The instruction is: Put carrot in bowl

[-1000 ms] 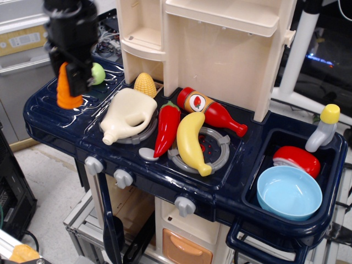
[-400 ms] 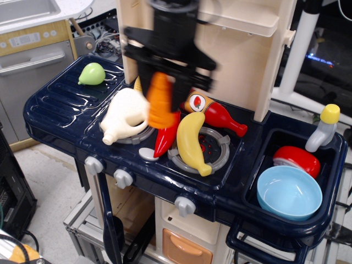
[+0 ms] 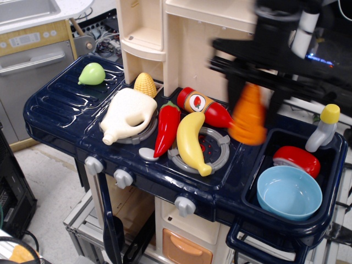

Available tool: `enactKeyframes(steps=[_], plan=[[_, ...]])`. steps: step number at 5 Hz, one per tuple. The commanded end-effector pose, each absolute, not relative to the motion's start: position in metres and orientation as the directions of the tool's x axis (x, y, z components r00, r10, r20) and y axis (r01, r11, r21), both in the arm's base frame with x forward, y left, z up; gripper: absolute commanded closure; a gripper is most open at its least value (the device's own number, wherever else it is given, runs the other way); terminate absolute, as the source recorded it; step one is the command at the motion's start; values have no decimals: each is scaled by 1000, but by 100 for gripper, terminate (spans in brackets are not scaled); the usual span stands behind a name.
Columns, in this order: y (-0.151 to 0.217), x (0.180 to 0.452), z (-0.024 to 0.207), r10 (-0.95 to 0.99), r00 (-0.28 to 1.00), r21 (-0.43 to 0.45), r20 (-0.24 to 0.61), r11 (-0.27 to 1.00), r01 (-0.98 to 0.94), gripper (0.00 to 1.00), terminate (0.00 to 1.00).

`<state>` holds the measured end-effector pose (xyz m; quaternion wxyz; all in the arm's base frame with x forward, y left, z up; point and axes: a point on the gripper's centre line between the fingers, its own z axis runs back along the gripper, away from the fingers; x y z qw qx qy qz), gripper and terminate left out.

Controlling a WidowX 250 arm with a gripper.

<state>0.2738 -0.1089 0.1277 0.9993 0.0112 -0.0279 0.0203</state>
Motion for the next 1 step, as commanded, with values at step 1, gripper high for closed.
enactKeyframes(steps=[1], plan=[[-149,301,137,78,988,-57,130,996,-71,100,100]])
